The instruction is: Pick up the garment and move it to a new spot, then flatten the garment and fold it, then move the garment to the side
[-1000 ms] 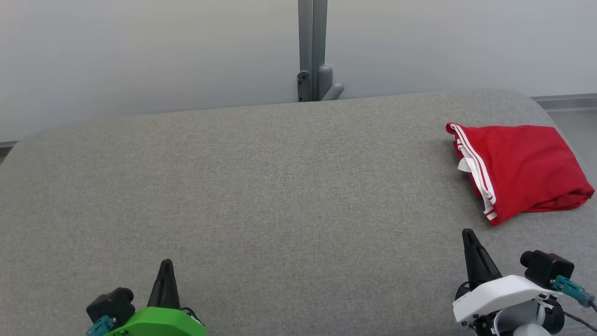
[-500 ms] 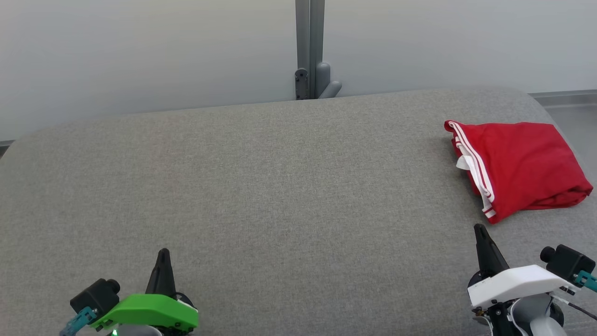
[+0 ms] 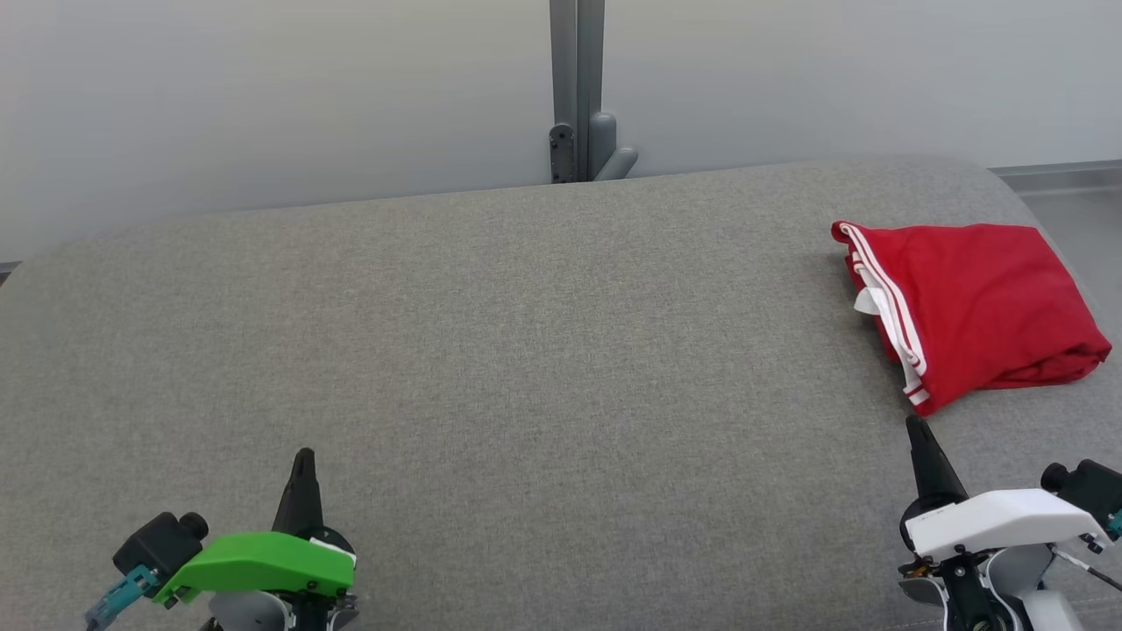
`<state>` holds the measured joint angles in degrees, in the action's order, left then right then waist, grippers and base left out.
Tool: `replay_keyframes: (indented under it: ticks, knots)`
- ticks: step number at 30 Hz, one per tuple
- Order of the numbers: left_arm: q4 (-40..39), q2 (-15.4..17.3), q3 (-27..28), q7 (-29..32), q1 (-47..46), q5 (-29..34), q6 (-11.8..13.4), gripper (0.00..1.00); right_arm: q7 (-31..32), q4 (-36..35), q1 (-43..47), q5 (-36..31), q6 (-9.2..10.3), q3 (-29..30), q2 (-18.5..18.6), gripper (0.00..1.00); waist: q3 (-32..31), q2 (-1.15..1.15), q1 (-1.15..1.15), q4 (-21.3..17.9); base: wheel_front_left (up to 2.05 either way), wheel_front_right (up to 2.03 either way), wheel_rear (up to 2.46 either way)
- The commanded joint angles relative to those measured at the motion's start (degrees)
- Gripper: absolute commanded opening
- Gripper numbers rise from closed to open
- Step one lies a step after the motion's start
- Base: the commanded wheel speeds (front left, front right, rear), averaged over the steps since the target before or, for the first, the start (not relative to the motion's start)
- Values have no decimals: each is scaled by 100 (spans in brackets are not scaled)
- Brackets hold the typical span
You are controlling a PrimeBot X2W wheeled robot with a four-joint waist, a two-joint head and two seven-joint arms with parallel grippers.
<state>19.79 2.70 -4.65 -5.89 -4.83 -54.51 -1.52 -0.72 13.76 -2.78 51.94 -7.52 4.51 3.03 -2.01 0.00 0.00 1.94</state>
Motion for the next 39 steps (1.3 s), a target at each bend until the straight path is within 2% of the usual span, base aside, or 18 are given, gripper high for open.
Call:
replay_keyframes:
  ticks: [1, 39]
  knots:
    - [-47, 17, 40, 35, -198, -225, -59, 0, 59, -32, -174, 211, 1, 64, 40, 0, 6, 0, 0, -5, 0, 0, 0]
    - [17, 24, 242, 489, -579, -2312, -373, 0, 655, 132, -413, 2351, 1, 560, 50, 0, 113, 0, 0, -97, 0, 0, 0]
